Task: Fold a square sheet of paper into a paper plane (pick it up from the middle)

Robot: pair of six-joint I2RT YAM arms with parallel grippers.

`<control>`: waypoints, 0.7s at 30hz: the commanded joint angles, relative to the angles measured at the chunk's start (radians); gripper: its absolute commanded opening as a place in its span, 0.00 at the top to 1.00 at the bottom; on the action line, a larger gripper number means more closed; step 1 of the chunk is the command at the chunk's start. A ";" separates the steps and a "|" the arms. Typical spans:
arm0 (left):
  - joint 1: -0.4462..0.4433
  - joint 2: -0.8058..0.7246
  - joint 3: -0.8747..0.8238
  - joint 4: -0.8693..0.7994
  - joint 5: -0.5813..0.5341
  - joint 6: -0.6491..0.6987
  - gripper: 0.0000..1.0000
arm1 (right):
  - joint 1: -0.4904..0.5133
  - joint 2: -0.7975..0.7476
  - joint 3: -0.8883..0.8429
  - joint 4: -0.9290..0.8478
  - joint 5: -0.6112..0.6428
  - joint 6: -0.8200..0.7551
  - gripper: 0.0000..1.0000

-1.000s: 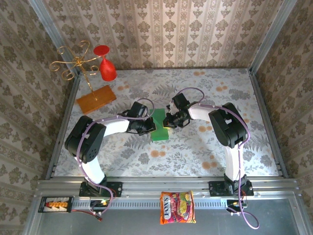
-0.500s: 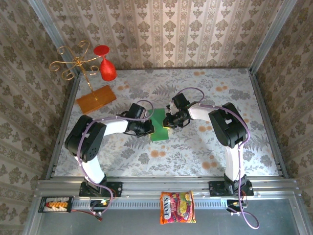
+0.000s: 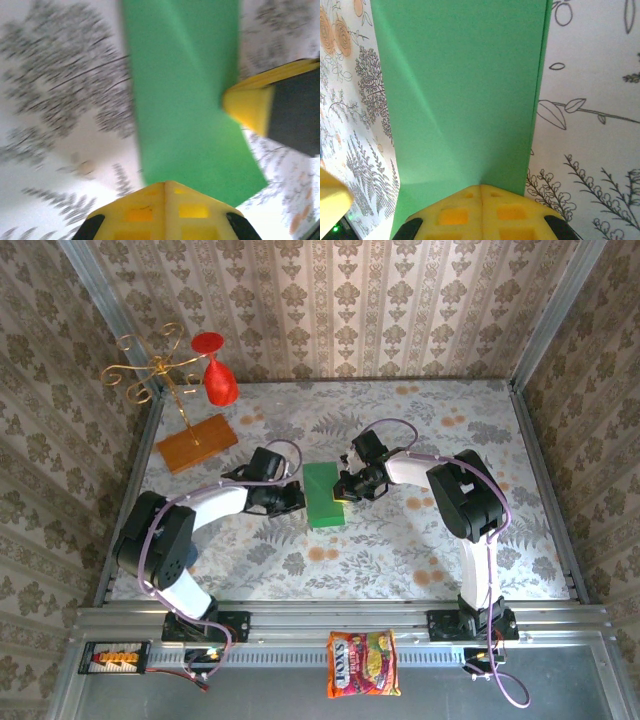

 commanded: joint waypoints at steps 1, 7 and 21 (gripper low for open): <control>-0.037 0.045 0.052 0.038 0.007 -0.027 1.00 | -0.016 0.184 -0.131 -0.278 0.351 -0.019 1.00; -0.079 0.158 0.059 0.101 0.081 -0.051 1.00 | -0.016 0.187 -0.132 -0.276 0.350 -0.020 1.00; -0.032 0.105 -0.062 -0.008 0.035 0.057 1.00 | -0.016 0.196 -0.128 -0.280 0.353 -0.019 1.00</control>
